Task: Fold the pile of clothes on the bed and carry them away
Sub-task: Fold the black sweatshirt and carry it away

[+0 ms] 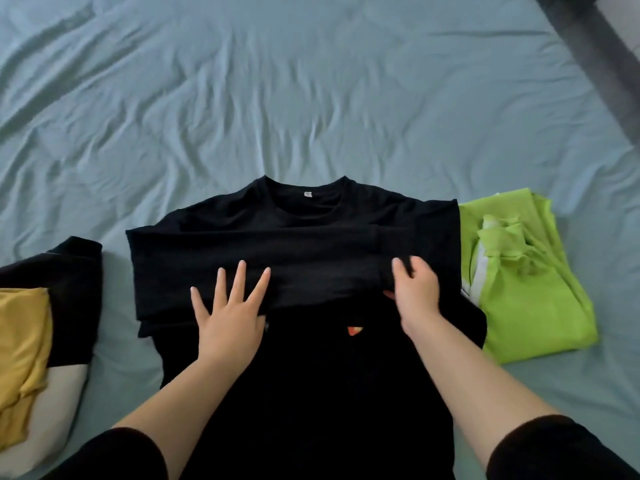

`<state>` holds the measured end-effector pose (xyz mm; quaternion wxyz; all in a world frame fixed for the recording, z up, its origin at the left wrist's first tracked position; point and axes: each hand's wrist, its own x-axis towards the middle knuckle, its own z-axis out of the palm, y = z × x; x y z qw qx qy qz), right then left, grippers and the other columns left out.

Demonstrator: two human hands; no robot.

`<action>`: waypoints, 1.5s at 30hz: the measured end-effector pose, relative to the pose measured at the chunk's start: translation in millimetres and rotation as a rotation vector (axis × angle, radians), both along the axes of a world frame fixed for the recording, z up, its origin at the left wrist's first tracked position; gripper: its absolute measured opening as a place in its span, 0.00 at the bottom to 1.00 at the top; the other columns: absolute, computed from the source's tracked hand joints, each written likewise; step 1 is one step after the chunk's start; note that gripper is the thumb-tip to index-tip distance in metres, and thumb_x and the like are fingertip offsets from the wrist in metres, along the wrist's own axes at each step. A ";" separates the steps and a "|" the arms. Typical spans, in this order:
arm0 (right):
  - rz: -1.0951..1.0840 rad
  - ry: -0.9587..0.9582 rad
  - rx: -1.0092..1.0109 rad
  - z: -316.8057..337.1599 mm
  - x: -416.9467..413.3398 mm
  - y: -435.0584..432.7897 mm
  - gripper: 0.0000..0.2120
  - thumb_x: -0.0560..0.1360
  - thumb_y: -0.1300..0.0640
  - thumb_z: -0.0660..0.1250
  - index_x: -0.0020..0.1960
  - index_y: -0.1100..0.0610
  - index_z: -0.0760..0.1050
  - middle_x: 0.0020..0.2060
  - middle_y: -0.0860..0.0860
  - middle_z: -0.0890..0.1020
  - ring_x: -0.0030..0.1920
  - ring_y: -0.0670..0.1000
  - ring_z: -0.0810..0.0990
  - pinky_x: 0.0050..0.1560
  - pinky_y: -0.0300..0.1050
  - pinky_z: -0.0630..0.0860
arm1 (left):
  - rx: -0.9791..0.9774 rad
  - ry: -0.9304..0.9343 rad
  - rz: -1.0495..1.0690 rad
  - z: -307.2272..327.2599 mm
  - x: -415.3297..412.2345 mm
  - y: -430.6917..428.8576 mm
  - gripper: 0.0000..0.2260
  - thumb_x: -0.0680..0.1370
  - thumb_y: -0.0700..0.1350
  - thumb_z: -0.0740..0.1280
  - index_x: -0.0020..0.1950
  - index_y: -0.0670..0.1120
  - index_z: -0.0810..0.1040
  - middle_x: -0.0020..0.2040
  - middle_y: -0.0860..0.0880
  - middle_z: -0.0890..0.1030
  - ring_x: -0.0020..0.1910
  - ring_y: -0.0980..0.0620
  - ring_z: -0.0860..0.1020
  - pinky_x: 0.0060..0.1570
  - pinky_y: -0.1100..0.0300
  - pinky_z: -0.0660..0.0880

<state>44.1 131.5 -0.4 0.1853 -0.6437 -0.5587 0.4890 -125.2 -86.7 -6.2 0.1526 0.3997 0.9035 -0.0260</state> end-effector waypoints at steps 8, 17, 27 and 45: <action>0.075 -0.321 -0.003 -20.4 57.3 60.1 0.19 0.79 0.54 0.64 0.68 0.60 0.70 0.57 0.55 0.78 0.42 0.57 0.81 0.50 0.57 0.80 | -0.096 -0.043 -0.005 -12.3 22.0 20.2 0.34 0.81 0.45 0.55 0.75 0.62 0.34 0.79 0.50 0.38 0.77 0.44 0.35 0.68 0.30 0.39; 0.491 -0.574 0.605 0.1 12.4 -15.2 0.31 0.75 0.51 0.67 0.74 0.53 0.61 0.73 0.55 0.63 0.73 0.57 0.61 0.71 0.58 0.58 | 0.026 -0.117 -0.027 -4.0 -8.4 0.6 0.29 0.77 0.67 0.42 0.77 0.64 0.43 0.80 0.55 0.43 0.77 0.54 0.37 0.72 0.42 0.34; 0.986 -0.846 0.107 -42.6 -23.1 -54.2 0.35 0.75 0.31 0.35 0.74 0.47 0.28 0.73 0.44 0.27 0.73 0.47 0.27 0.72 0.59 0.30 | -0.152 -0.274 0.173 -26.3 -42.2 -66.3 0.35 0.72 0.74 0.41 0.68 0.65 0.23 0.71 0.55 0.24 0.75 0.45 0.30 0.72 0.37 0.40; 1.113 -0.512 0.167 -7.2 -323.2 -118.2 0.23 0.70 0.31 0.62 0.55 0.47 0.71 0.55 0.47 0.78 0.60 0.53 0.73 0.65 0.54 0.59 | 0.409 -0.695 0.637 -36.8 -97.6 -118.5 0.17 0.69 0.63 0.72 0.47 0.51 0.79 0.40 0.58 0.78 0.42 0.59 0.75 0.43 0.65 0.69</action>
